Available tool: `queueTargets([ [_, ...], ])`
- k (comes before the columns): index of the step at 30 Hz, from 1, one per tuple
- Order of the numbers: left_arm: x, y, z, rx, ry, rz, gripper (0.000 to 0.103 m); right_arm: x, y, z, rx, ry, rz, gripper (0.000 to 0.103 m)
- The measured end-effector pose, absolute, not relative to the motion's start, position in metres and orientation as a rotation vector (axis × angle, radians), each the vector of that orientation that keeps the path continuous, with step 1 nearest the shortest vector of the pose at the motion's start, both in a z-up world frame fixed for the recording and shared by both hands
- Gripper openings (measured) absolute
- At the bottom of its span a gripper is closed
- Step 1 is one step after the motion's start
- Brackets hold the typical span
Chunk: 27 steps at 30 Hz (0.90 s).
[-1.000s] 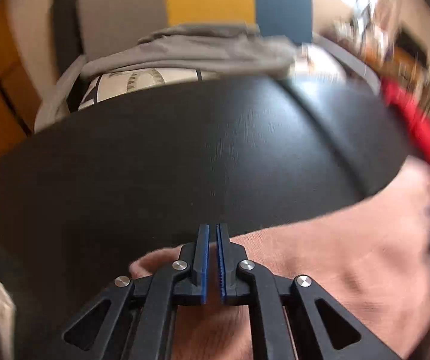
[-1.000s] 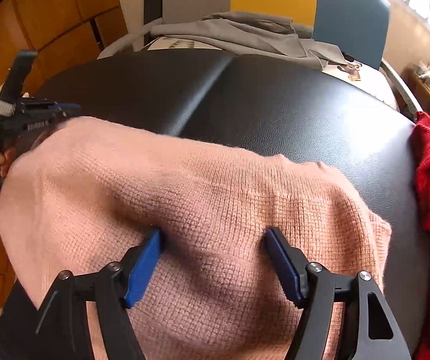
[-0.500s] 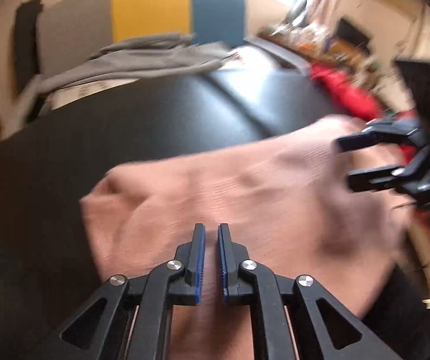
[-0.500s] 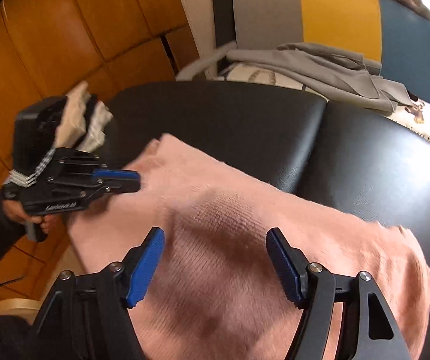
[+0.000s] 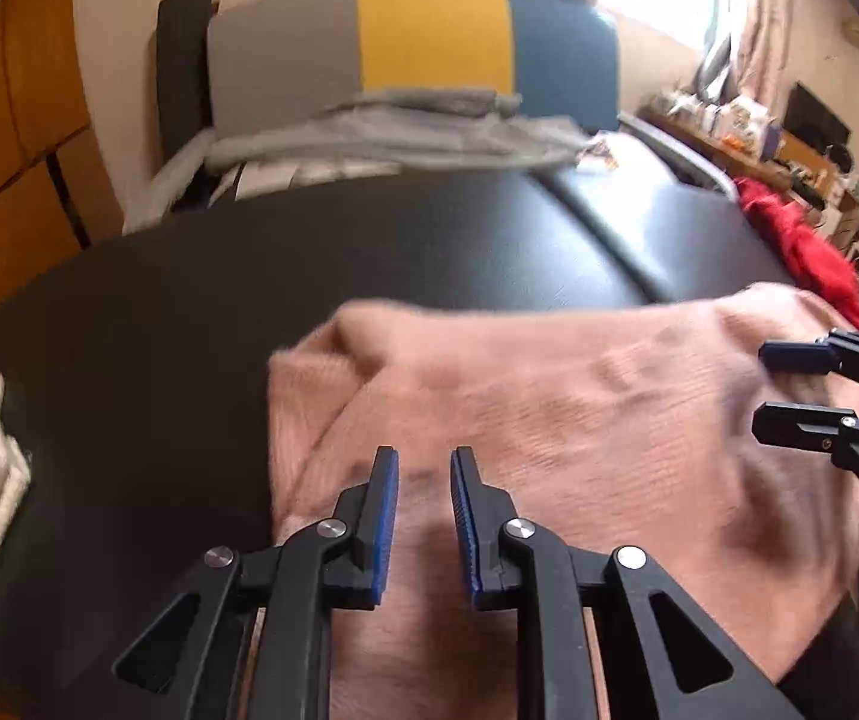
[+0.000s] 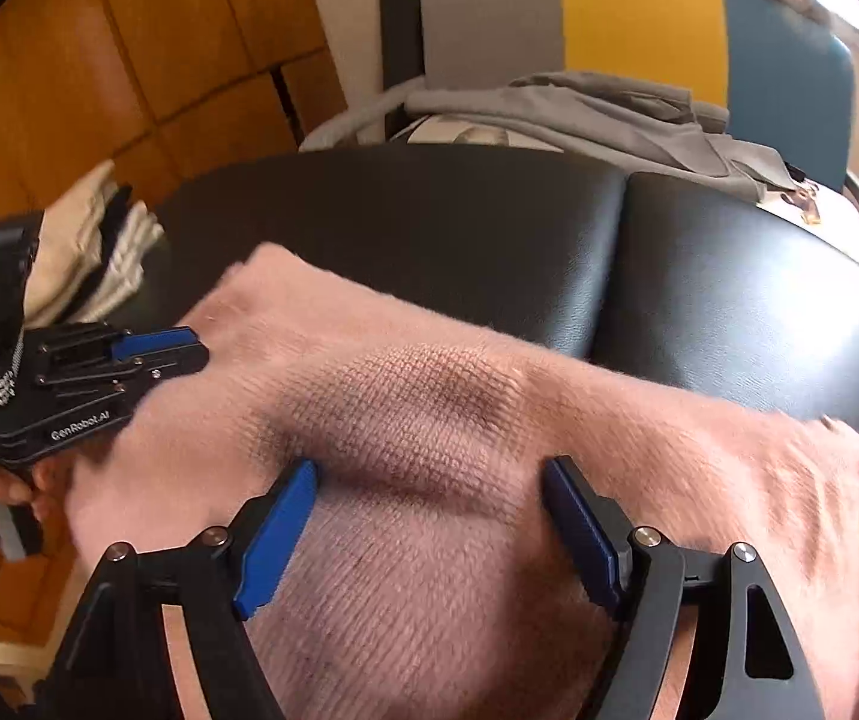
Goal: Fold clothes
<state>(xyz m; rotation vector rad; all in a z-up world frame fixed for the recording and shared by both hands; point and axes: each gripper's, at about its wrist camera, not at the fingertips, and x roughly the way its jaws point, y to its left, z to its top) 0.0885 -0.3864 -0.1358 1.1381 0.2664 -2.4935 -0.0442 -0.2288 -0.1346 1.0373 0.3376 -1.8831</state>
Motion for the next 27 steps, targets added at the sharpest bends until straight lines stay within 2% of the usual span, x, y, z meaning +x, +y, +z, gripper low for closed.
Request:
queueTargets([
  [6,0.084,-0.347,-0.111,1.064,0.185,-2.663,0.019,-0.035,-0.169,-0.109,1.021,0.205,-1.964,0.080],
  [11,0.057,-0.341,-0.138,1.181,0.236,-2.630,0.019,-0.058,-0.095,-0.120,1.127,0.112,-2.140,0.081],
  [13,0.055,-0.344,-0.156,1.254,0.269,-2.565,0.024,-0.063,-0.069,-0.128,1.190,0.093,-2.199,0.081],
  [15,0.064,-0.349,-0.159,1.206,0.372,-2.570,0.025,-0.066,-0.051,-0.143,1.271,0.126,-2.231,0.080],
  [20,0.080,-0.366,-0.154,1.146,0.680,-2.572,0.025,-0.054,-0.048,-0.149,1.194,0.194,-2.265,0.079],
  [23,0.127,-0.400,-0.135,0.960,0.983,-2.598,0.026,-0.054,-0.048,-0.146,1.183,0.163,-2.267,0.081],
  [25,0.154,-0.430,-0.130,0.891,1.102,-2.573,0.033,-0.055,-0.049,-0.141,1.176,0.123,-2.257,0.082],
  [26,0.164,-0.443,-0.127,0.876,1.097,-2.557,0.034,-0.051,-0.048,-0.135,1.157,0.112,-2.261,0.084],
  [27,0.170,-0.455,-0.128,0.897,1.130,-2.561,0.036,-0.047,-0.046,-0.129,1.137,0.101,-2.264,0.091],
])
